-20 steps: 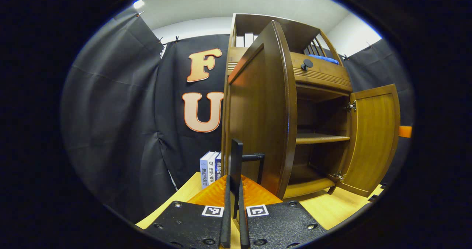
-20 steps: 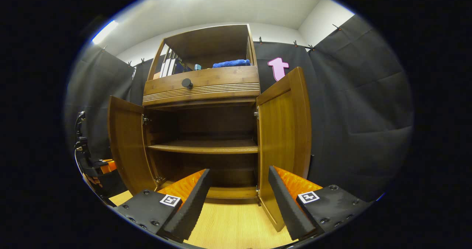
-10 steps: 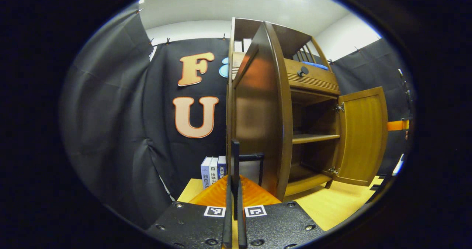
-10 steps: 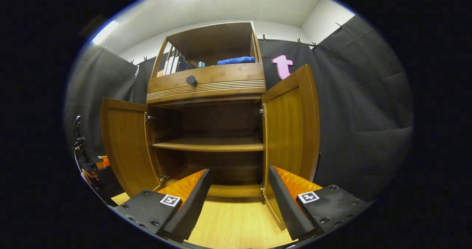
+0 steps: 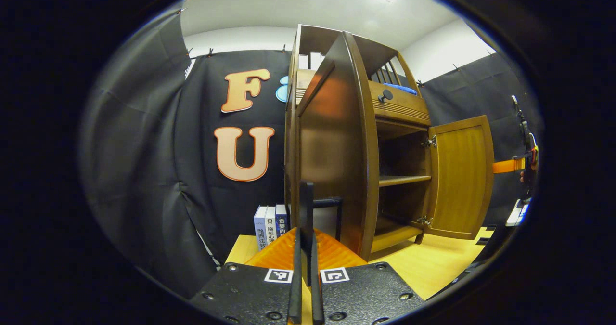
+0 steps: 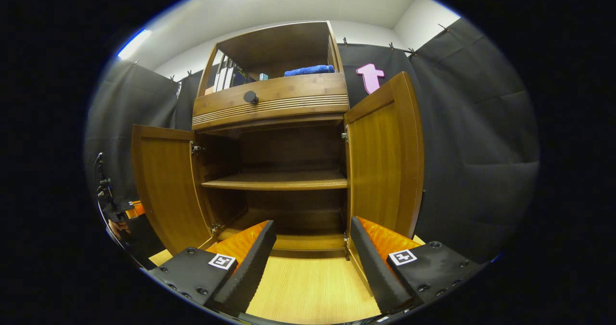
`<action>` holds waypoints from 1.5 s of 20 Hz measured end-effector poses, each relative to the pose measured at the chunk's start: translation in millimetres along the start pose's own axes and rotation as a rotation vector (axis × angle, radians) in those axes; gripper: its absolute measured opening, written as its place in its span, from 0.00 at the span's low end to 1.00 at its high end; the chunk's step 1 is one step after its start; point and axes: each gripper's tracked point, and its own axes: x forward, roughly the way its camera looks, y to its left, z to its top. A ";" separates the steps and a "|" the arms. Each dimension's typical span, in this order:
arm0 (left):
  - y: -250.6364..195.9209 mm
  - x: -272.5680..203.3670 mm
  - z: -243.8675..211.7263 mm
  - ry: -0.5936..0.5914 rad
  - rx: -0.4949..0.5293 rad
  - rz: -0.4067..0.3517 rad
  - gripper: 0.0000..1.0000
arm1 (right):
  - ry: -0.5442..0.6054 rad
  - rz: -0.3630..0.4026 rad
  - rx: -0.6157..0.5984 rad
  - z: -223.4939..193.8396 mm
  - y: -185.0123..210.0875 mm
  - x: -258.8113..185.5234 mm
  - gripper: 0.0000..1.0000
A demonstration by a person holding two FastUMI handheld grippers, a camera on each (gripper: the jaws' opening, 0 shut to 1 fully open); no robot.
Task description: Open the right door of the double-door shoe cabinet with the right hand, and open the left door with the left hand.
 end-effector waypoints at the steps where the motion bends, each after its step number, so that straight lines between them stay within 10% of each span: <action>1: 0.9 -3.0 -0.9 0.007 -0.001 -0.004 0.11 | 0.003 -0.001 0.005 -1.1 -0.5 0.2 1.00; 13: -20.6 -91.2 44.4 -0.022 -0.011 0.158 0.12 | -0.028 0.015 0.004 2.3 10.8 20.4 1.00; 22: -119.3 -6.2 91.1 -0.081 -0.142 0.094 0.06 | -0.093 -0.007 -0.024 20.5 15.8 13.4 0.93; 30: -147.4 41.0 76.7 -0.072 -0.118 0.186 0.07 | -0.086 -0.026 -0.028 12.3 15.1 -3.2 1.00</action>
